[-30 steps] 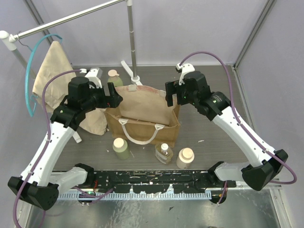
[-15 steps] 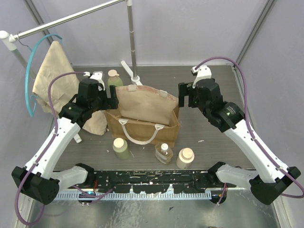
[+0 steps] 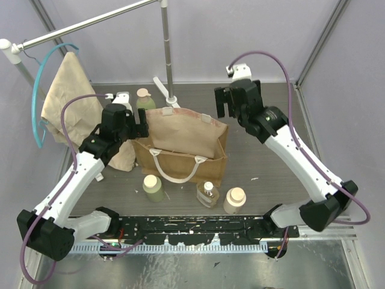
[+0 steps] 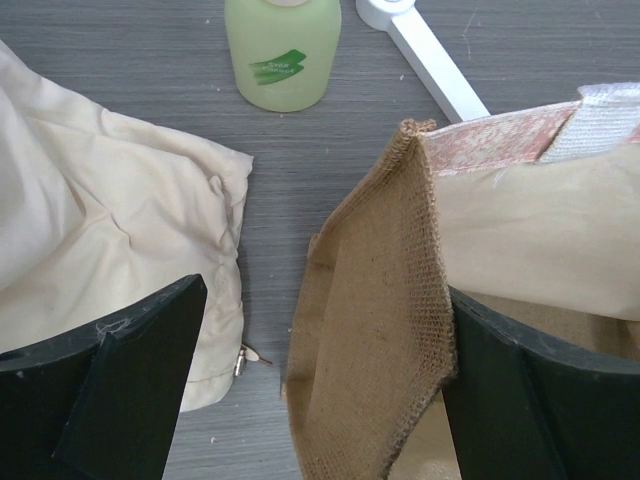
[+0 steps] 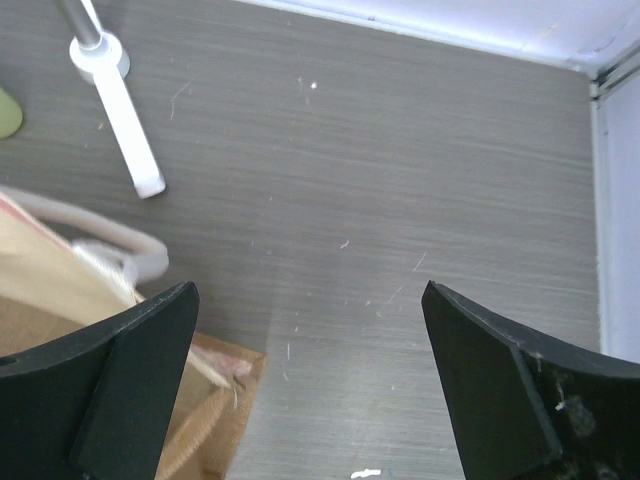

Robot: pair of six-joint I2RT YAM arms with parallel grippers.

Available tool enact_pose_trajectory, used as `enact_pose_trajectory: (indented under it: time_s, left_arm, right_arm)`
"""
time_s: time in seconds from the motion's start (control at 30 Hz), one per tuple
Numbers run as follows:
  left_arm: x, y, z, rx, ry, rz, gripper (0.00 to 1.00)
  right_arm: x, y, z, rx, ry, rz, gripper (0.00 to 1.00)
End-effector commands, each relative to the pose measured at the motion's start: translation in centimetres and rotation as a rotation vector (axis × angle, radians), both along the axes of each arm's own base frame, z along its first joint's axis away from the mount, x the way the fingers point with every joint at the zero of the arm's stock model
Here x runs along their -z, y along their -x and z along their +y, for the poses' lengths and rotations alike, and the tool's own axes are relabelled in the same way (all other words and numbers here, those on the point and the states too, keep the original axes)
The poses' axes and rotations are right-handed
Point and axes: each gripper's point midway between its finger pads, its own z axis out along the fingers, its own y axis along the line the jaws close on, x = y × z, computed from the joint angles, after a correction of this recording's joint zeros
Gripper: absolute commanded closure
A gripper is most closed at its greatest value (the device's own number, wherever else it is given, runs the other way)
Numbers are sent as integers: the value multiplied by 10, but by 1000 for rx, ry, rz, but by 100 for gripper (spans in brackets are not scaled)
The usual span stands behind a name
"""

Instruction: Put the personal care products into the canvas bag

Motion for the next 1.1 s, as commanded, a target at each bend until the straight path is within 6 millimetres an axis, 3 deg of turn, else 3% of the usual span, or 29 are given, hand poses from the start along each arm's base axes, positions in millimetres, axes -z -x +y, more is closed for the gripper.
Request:
enact_pose_trajectory:
  time_s: [0.0, 0.13, 0.2, 0.27, 0.37, 0.53, 0.77, 1.0, 1.07]
  left_arm:
    - [-14, 0, 8, -24, -57, 40, 2]
    - [-20, 17, 18, -3, -112, 77, 1]
    - [-22, 26, 23, 13, -132, 66, 6]
    - [-25, 37, 30, 13, -146, 44, 11]
    - [-26, 49, 40, 3, -153, -4, 12]
    - [-20, 63, 36, 26, -96, -36, 0]
    - [-12, 58, 29, 13, -46, -15, 2]
    - [-57, 32, 28, -50, -12, -128, 2]
    - [-58, 21, 23, -45, -18, -110, 2]
  right_arm:
    - [-54, -9, -10, 30, -16, -41, 0]
    - [-63, -20, 4, -19, -84, 21, 0]
    - [-64, -25, 10, -26, -100, 25, 0]
    - [-62, -29, 16, -39, -112, 26, 0]
    - [-48, -36, 23, -57, -97, 51, 0]
    - [-35, -41, 27, -76, -53, 102, 0]
    - [-34, -43, 34, -122, -63, 79, 0]
    - [-49, -64, 51, -173, -56, 41, 0]
    - [-50, -69, 55, -180, -51, 51, 0]
